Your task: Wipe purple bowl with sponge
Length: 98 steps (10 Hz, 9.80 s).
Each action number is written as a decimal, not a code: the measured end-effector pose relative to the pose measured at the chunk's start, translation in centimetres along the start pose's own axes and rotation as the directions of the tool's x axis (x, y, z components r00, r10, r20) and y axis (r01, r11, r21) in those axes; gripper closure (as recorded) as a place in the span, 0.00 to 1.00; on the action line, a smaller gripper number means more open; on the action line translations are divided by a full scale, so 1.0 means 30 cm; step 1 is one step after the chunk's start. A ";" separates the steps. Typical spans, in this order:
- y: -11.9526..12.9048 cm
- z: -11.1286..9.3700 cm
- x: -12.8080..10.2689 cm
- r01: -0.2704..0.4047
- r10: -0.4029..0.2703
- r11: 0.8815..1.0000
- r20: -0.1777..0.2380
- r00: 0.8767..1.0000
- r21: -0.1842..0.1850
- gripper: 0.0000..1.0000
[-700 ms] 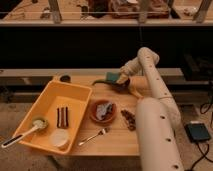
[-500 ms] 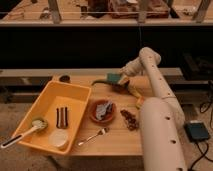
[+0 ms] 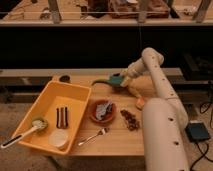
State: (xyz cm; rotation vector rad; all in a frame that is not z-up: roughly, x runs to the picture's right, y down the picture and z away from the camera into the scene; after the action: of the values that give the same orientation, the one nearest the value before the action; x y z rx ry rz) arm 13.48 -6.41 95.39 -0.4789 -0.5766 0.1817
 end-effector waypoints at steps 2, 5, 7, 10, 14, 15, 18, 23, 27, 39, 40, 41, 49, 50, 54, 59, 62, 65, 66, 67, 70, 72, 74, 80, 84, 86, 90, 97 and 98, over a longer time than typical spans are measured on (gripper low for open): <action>0.006 -0.028 0.047 -0.011 0.011 1.000 -0.011 1.000 0.003 1.00; -0.006 -0.071 0.132 -0.039 0.040 0.999 -0.033 0.999 0.025 1.00; -0.008 -0.068 0.131 -0.039 0.040 0.999 -0.034 0.999 0.024 1.00; -0.008 -0.069 0.132 -0.040 0.041 0.999 -0.034 0.999 0.025 1.00; -0.009 -0.070 0.132 -0.041 0.042 0.999 -0.034 0.999 0.026 1.00; -0.009 -0.069 0.131 -0.041 0.042 0.999 -0.034 0.999 0.025 1.00; -0.009 -0.069 0.132 -0.041 0.042 0.999 -0.034 0.999 0.026 1.00; -0.009 -0.070 0.132 -0.041 0.042 0.999 -0.035 0.999 0.026 1.00; -0.009 -0.070 0.132 -0.041 0.042 0.999 -0.035 0.999 0.026 1.00; 0.054 -0.135 0.121 -0.148 0.139 0.976 0.064 0.988 0.162 1.00; 0.062 -0.137 0.079 -0.160 0.147 0.970 0.086 0.985 0.181 1.00; 0.065 -0.120 0.061 -0.164 0.149 0.970 0.092 0.985 0.180 1.00; -0.064 -0.088 0.044 -0.260 0.259 0.950 0.027 0.965 0.170 1.00; -0.076 -0.095 0.064 -0.277 0.277 0.944 0.023 0.960 0.177 1.00; -0.107 -0.081 0.089 -0.287 0.288 0.938 0.023 0.957 0.195 1.00; -0.139 -0.016 0.054 -0.254 0.260 0.947 -0.005 0.966 0.196 1.00; -0.144 0.040 0.011 -0.224 0.231 0.959 -0.019 0.973 0.175 1.00; -0.102 0.059 -0.026 -0.186 0.192 0.971 -0.020 0.981 0.153 1.00; -0.088 0.055 -0.030 -0.179 0.184 0.972 -0.019 0.983 0.151 1.00; -0.066 0.048 -0.028 -0.172 0.176 0.974 -0.019 0.984 0.148 1.00; -0.019 0.010 0.010 -0.182 0.183 0.972 0.006 0.983 0.147 1.00; -0.007 -0.036 0.069 -0.205 0.204 0.966 0.021 0.979 0.159 1.00; -0.012 -0.067 0.098 -0.226 0.222 0.959 0.040 0.974 0.173 1.00; -0.121 -0.082 0.104 -0.252 0.252 0.948 0.027 0.967 0.194 1.00; -0.165 -0.048 0.103 -0.260 0.263 0.948 0.010 0.965 0.184 1.00; -0.161 -0.046 0.109 -0.250 0.253 0.952 0.001 0.967 0.177 1.00; -0.116 0.082 -0.010 -0.194 0.198 0.971 -0.013 0.980 0.137 1.00; -0.044 0.041 0.029 -0.190 0.192 0.971 -0.005 0.981 0.148 1.00; -0.043 0.017 0.050 -0.196 0.199 0.968 -0.004 0.980 0.159 1.00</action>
State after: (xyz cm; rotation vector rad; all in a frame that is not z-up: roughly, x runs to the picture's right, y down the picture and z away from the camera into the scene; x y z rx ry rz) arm 14.48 -6.89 97.10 -0.3832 -0.4903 0.4098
